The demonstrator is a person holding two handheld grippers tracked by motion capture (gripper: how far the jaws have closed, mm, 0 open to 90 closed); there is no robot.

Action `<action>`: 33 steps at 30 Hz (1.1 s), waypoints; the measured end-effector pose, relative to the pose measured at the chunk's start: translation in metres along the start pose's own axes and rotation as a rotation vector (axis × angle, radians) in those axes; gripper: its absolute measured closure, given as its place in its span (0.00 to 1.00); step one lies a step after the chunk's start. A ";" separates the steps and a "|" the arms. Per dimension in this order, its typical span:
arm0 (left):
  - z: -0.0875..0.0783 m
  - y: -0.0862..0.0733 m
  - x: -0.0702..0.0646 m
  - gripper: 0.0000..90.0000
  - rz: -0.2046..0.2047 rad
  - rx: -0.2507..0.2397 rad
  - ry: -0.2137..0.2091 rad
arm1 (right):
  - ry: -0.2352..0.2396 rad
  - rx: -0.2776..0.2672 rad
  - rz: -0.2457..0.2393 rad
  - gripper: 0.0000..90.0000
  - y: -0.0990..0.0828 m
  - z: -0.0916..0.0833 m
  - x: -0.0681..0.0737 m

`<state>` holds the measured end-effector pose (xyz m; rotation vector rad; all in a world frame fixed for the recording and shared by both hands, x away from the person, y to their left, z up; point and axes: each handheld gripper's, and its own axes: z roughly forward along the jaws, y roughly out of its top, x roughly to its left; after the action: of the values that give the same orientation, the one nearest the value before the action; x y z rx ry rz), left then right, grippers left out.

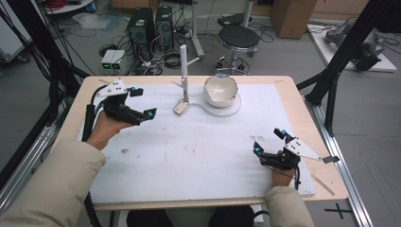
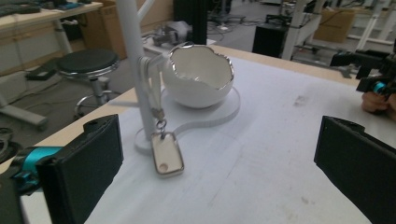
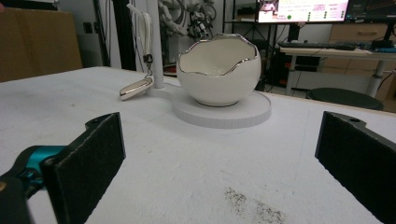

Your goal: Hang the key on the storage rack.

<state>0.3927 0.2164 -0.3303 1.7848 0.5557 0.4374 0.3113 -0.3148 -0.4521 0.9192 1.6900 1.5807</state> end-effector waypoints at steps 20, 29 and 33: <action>-0.084 -0.098 -0.034 0.02 -0.016 -0.135 0.139 | -0.001 -0.004 -0.010 0.01 0.000 0.000 0.000; -0.090 -0.144 -0.047 0.02 -0.058 -0.212 0.212 | 0.000 -0.002 -0.011 0.01 0.000 0.000 0.000; -0.091 -0.150 -0.048 0.02 -0.061 -0.231 0.226 | 0.001 -0.004 -0.010 0.01 0.000 0.001 0.000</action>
<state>0.2805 0.2947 -0.4505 1.5033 0.6861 0.6393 0.3116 -0.3143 -0.4522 0.9065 1.6887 1.5772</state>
